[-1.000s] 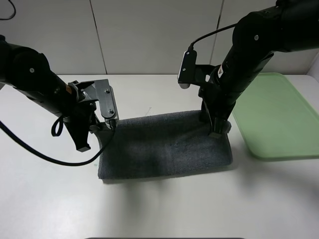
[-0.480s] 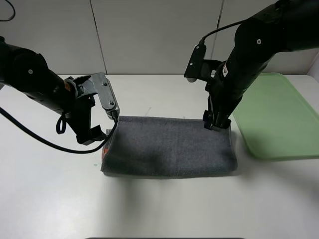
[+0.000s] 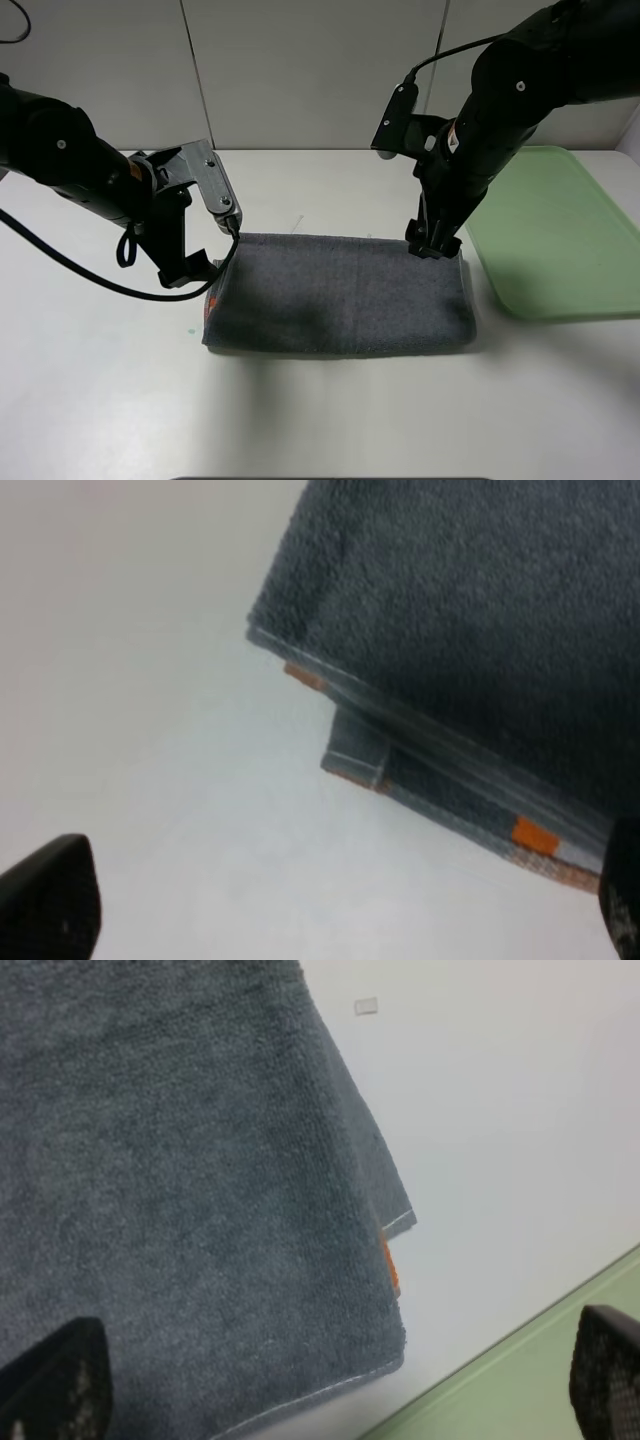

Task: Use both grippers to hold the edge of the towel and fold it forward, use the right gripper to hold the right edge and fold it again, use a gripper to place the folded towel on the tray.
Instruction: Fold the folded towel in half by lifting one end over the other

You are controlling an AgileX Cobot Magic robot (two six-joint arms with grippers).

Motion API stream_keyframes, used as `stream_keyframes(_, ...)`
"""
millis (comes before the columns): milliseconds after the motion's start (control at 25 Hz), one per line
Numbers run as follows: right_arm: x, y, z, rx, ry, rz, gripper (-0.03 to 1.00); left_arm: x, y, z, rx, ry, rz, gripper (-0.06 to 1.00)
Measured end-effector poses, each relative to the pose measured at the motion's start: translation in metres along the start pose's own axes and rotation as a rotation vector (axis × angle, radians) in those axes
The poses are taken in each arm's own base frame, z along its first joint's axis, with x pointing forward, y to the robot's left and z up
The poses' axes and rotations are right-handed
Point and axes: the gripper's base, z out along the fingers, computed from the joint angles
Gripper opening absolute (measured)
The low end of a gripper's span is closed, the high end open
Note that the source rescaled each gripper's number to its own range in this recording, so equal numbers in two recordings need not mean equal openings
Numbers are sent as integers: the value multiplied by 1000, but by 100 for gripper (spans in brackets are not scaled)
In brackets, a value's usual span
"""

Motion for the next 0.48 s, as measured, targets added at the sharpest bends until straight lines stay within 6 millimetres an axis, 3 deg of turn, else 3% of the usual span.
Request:
stream_keyframes(240, 0, 0, 0, -4, 1, 79, 100, -1, 1, -11, 4, 6, -5, 100)
stream_keyframes(480, 3, 4, 0, -39, 37, 197, 100, -7, 7, -58, -34, -32, -23, 100)
